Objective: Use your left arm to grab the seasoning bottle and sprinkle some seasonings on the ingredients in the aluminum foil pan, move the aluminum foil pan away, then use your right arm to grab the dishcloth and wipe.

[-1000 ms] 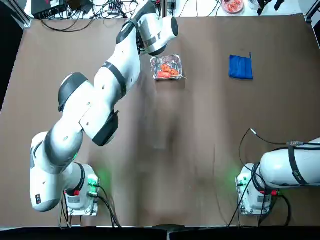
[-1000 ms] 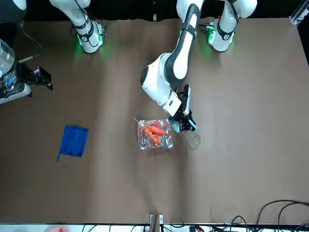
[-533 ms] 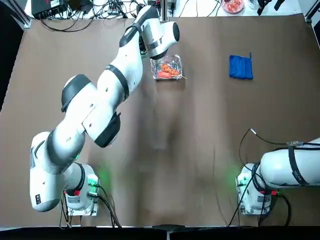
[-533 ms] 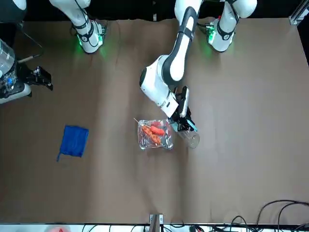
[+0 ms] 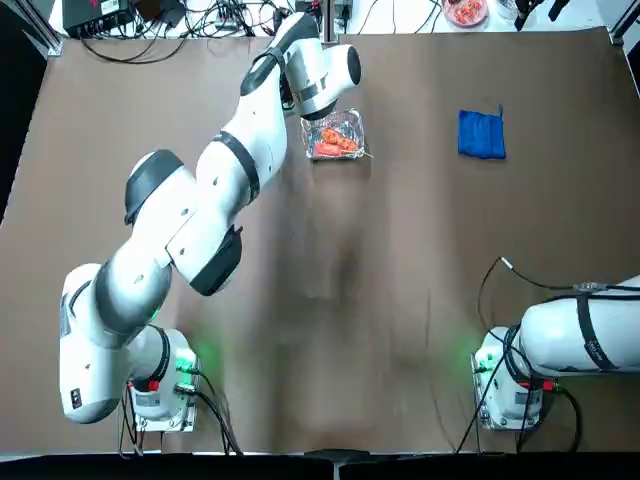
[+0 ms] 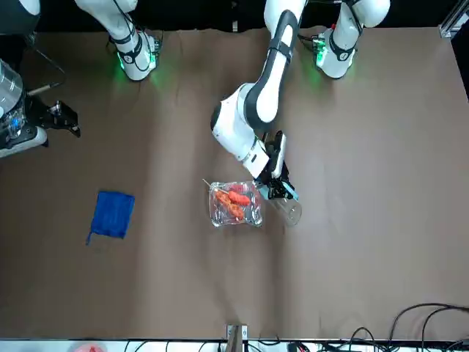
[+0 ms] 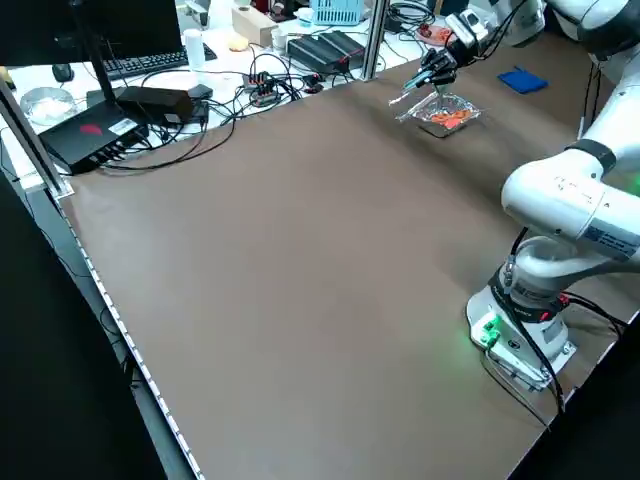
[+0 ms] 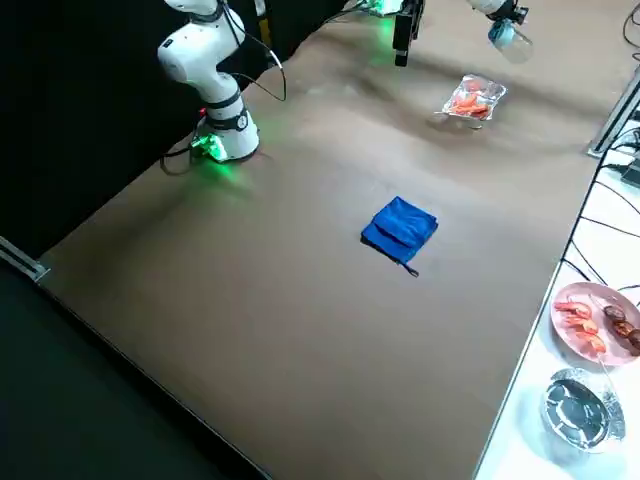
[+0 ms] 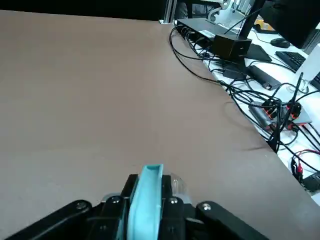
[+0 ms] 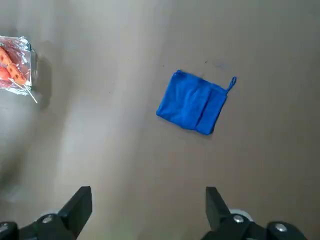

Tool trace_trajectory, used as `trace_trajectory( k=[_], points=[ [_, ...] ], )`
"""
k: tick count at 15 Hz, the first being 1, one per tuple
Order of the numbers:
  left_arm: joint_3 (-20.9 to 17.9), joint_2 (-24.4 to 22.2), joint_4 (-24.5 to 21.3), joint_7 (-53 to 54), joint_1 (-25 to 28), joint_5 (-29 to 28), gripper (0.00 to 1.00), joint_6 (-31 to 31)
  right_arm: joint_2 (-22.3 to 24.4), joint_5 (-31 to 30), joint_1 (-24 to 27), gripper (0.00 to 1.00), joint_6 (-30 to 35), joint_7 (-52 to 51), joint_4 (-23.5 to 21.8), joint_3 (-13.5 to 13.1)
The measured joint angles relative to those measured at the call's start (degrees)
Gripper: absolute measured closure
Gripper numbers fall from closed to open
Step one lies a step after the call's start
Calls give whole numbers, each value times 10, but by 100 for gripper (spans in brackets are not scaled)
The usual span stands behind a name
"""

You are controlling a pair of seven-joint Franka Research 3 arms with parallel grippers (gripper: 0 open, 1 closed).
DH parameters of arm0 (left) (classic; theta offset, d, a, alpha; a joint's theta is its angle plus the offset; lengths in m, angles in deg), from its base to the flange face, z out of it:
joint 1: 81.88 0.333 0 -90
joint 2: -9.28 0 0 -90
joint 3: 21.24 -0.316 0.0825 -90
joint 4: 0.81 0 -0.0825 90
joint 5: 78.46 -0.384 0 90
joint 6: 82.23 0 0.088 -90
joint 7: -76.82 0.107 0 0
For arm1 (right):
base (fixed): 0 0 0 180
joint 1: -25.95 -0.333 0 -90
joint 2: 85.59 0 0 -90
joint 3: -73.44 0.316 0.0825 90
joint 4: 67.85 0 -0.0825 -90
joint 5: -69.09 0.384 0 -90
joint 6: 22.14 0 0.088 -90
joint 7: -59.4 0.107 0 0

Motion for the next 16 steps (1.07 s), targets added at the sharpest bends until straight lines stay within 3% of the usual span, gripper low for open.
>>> trace_trajectory(
  k=[3, 6, 16],
  points=[
    [0, -6, 6, 6, 0, 10, 77, 0, 0, 0, 0, 0, 0, 0, 0, 0],
    [-3, -30, 9, 57, 9, 66, 77, 0, 0, 0, 0, 0, 0, 0, 0, 0],
    [-8, -167, 6, 281, 151, 274, 77, 1, 0, 0, 0, 0, 0, 0, 1, 0]
  ],
)
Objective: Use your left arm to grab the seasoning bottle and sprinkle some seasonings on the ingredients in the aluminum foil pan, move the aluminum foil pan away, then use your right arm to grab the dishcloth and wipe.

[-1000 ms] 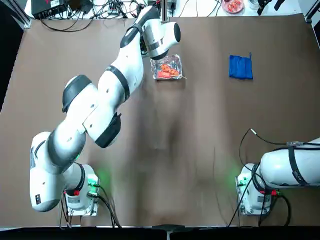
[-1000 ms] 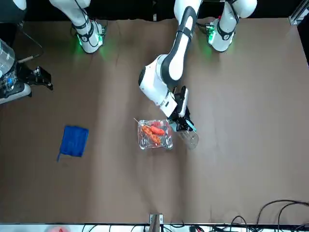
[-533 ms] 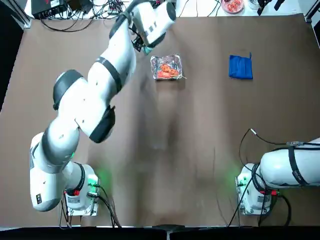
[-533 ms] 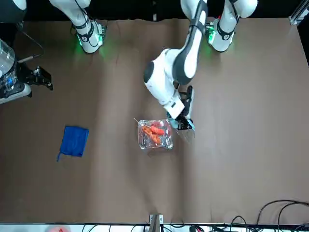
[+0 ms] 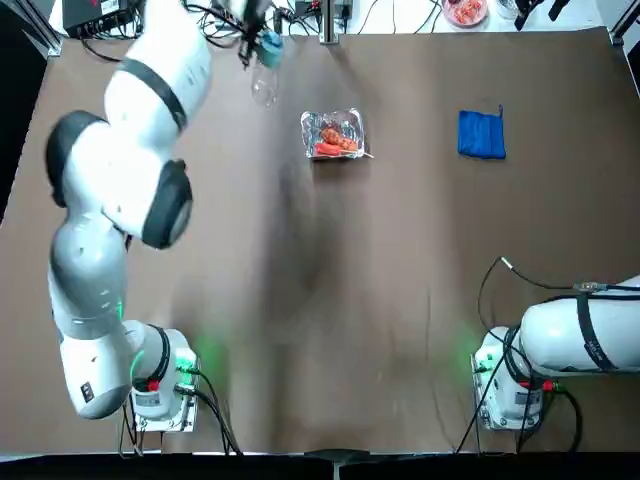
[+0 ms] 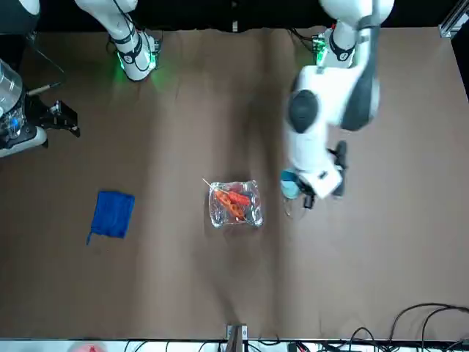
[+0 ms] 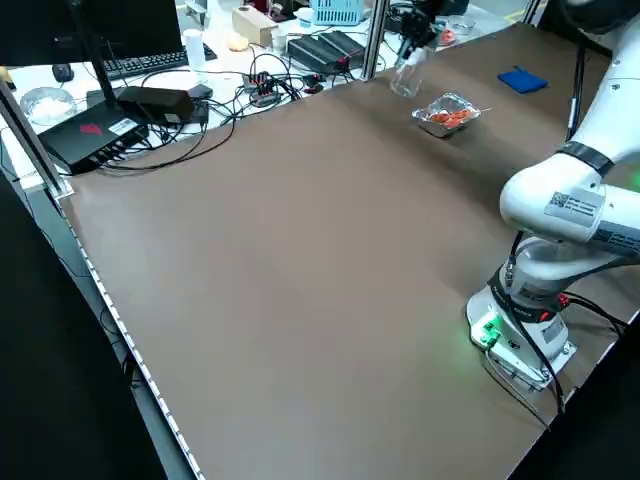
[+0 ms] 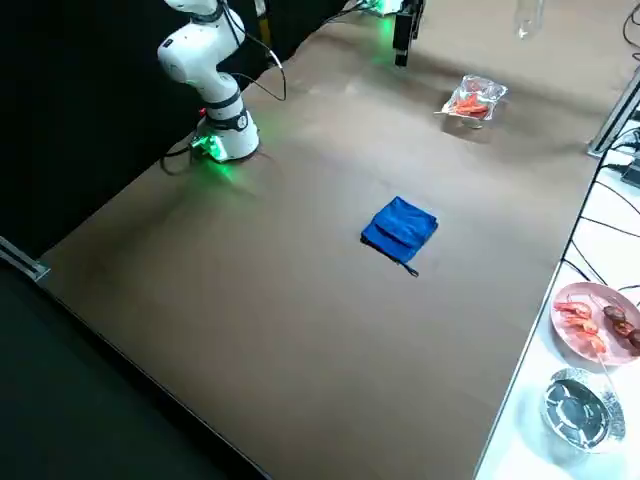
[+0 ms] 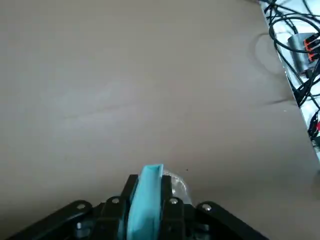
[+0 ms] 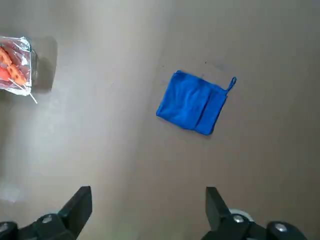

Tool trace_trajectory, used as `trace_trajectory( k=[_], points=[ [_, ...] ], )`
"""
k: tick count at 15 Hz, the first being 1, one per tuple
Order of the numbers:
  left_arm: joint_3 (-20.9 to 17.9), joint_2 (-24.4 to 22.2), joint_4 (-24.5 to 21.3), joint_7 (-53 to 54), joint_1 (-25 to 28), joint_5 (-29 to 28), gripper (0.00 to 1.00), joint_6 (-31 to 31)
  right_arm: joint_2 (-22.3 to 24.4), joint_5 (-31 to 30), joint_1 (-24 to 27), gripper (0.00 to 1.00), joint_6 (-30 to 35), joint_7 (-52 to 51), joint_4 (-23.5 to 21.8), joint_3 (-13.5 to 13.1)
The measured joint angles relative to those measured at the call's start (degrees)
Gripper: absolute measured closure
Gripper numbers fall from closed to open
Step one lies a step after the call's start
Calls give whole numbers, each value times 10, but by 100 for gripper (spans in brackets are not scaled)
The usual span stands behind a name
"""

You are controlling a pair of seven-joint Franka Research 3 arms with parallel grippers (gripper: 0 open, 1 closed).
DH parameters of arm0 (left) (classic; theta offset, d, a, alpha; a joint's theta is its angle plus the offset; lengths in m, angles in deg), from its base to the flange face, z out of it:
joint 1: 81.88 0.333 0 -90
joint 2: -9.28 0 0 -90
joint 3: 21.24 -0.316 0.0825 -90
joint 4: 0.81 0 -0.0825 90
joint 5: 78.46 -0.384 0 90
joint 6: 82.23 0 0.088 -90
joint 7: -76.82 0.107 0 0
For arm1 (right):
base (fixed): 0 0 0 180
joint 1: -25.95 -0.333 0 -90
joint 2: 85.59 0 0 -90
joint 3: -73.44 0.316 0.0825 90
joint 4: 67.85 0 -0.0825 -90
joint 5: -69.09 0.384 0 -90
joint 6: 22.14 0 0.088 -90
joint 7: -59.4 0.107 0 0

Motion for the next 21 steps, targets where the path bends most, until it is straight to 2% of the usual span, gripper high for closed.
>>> trace_trajectory(
  k=[4, 10, 13, 14, 15, 21],
  points=[
    [0, -43, -23, 77, 67, 68, 77, 0, 0, 0, 0, 0, 0, 0, 0, 0],
    [2, -47, -55, 170, 170, 164, 77, -7, 0, 0, 0, 0, 0, 0, 1, 0],
    [3, -47, -113, 194, 190, 178, 77, -72, 0, 0, 0, 0, 0, 0, 1, 0],
    [3, -46, -152, 202, 196, 179, 77, -116, 0, 0, 0, 0, 0, 0, 1, 0],
    [4, -45, -166, 209, 201, 179, 77, -127, 0, 0, 0, 0, 0, 0, 1, 0],
    [7, -35, -189, 226, 221, 197, 77, -137, 0, 0, 0, 0, 0, 0, 1, 0]
  ],
)
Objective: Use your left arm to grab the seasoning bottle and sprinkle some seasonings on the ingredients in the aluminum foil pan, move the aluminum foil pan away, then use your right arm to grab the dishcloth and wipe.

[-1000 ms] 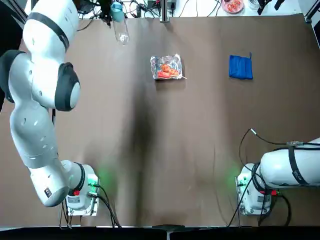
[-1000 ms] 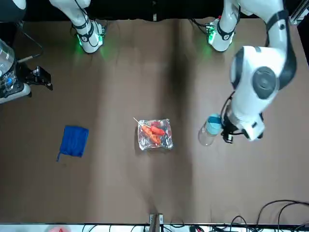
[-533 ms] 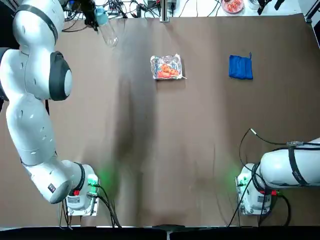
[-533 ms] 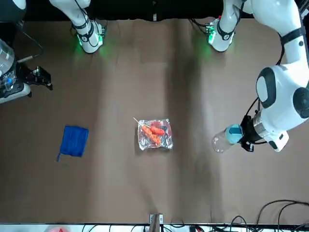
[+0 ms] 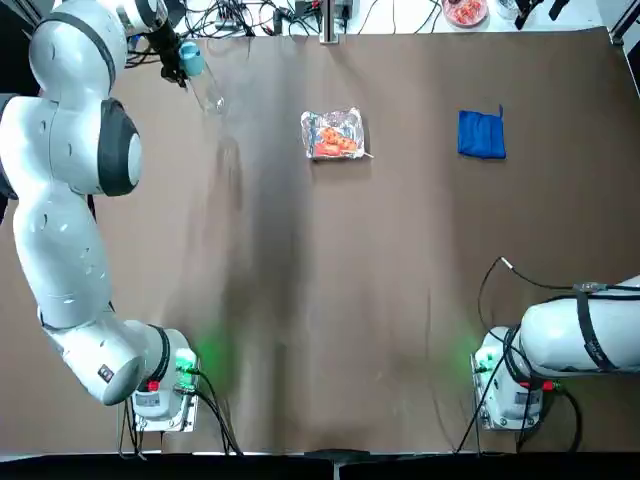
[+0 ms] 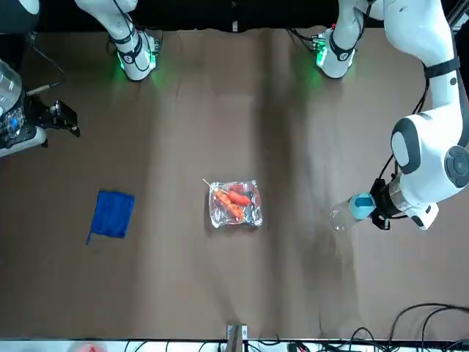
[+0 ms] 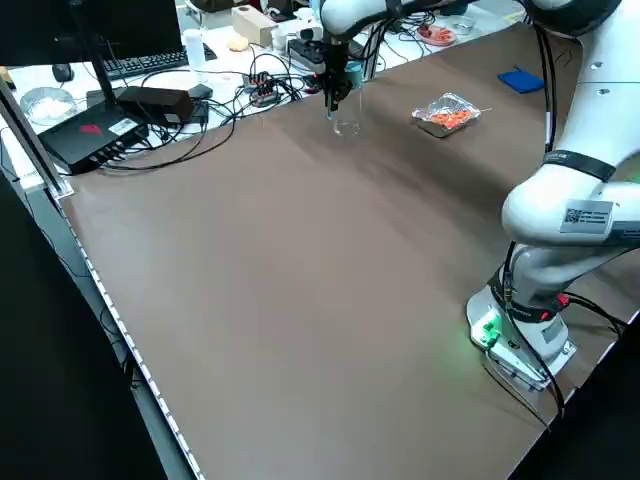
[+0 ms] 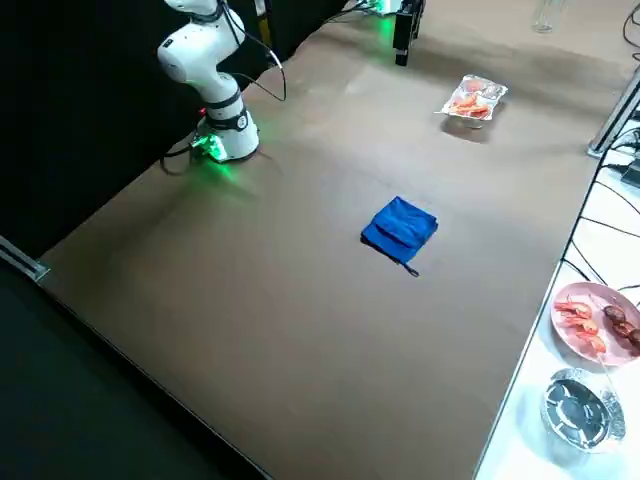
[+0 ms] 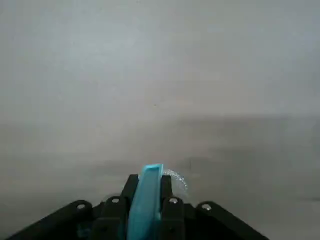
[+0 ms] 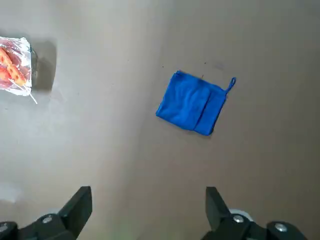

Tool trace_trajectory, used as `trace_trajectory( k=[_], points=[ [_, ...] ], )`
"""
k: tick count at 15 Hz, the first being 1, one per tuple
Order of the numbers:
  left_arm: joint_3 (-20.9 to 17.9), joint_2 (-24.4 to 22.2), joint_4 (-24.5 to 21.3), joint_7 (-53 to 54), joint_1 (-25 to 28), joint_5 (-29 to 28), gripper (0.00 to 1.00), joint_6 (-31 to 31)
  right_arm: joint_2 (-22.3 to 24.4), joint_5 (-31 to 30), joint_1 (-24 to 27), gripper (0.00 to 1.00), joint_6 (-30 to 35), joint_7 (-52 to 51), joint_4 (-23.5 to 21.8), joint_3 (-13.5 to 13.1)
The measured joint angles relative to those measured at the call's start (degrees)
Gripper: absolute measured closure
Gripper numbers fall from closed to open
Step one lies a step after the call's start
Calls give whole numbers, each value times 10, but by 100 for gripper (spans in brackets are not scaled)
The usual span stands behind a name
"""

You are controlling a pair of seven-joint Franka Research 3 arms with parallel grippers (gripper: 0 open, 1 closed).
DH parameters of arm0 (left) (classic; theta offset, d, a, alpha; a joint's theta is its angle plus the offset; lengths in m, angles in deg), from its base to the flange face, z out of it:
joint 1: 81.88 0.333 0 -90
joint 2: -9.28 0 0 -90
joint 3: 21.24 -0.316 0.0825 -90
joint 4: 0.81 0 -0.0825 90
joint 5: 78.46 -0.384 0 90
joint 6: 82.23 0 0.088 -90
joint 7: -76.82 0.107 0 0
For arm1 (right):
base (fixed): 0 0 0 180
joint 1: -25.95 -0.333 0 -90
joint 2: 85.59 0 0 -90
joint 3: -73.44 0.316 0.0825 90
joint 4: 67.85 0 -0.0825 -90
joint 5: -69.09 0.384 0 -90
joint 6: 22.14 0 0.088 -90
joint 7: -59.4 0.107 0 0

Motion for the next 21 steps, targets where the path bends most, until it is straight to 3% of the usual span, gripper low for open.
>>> trace_trajectory(
  k=[6, 19, 21],
  points=[
    [23, 23, -37, 0, 3, 2, 77, -76, 0, 0, 0, 0, 0, 0, 0, 0],
    [63, 40, -63, 36, 22, 2, 76, -119, 0, 0, 0, 0, -1, 0, 0, 0],
    [67, 40, -63, 38, 28, 2, 66, -121, 0, 0, 0, 0, -1, 0, 2, 0]
  ],
)
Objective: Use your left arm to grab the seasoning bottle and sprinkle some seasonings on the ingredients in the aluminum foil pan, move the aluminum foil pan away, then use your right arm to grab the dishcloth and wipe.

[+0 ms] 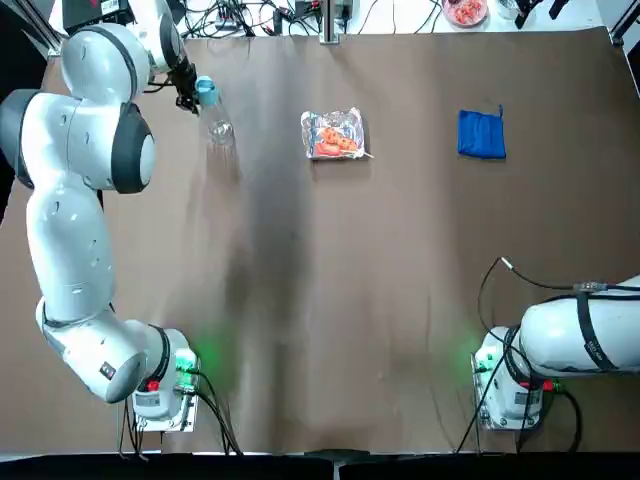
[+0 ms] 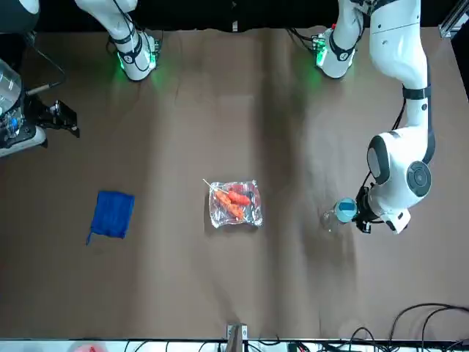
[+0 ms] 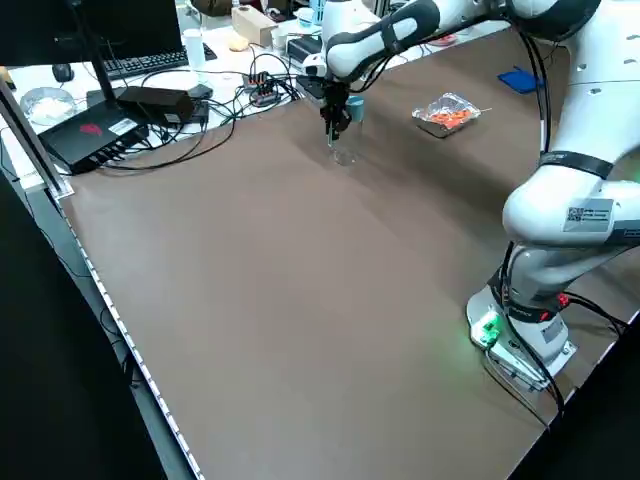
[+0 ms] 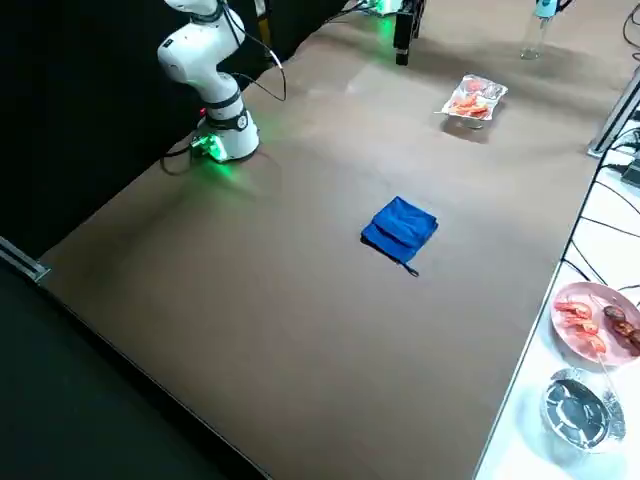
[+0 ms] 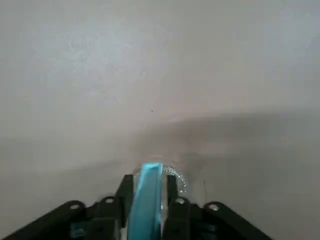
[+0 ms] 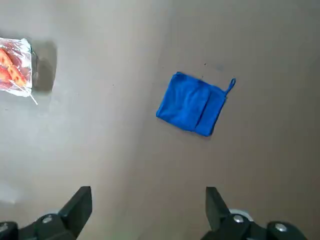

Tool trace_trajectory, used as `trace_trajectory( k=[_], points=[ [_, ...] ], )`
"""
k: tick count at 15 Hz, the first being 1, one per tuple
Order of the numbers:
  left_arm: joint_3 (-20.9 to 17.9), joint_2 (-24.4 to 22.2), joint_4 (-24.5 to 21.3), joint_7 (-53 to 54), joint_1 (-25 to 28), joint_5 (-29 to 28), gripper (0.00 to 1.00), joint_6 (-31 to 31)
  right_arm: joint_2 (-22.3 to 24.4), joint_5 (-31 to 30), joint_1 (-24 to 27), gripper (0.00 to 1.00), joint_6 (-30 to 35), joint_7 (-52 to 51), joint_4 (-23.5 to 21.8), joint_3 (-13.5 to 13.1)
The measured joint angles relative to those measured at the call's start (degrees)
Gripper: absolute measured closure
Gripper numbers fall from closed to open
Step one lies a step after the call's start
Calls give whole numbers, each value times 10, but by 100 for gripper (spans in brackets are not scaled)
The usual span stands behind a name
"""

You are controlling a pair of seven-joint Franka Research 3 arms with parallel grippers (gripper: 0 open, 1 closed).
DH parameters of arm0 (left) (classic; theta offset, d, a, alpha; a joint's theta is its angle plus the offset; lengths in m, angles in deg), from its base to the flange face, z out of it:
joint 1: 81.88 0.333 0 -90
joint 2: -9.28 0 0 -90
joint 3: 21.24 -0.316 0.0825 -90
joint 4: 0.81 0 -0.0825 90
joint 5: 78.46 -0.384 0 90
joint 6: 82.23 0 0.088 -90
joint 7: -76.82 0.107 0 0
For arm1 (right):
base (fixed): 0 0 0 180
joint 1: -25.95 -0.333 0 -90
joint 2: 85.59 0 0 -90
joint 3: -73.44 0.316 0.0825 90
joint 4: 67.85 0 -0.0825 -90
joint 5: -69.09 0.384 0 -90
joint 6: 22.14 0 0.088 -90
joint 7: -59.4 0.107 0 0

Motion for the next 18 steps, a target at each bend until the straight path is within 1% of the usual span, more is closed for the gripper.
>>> trace_trajectory(
  k=[4, 7, 8, 10, 14, 18],
  points=[
    [0, 0, 5, 1, 1, 0, 31, -1, 0, 0, 0, 0, 0, 0, 1, 0],
    [-1, -3, 22, 1, 2, 0, 4, -4, 0, 0, 0, 0, 0, 0, 1, 0],
    [-2, -6, 34, 1, 4, 0, 0, -2, 0, 0, 0, 0, 0, 0, 1, 0],
    [-3, -16, 58, 3, 15, -1, 0, 21, -2, 0, 1, 0, 0, 0, 0, 0],
    [-8, -58, 108, 64, 29, -27, 0, 110, -18, -1, 11, 0, -13, 0, 0, -2],
    [-8, -99, 122, 139, 28, -32, 0, 169, -24, 0, 20, 0, -14, 0, 0, -2]
  ],
)
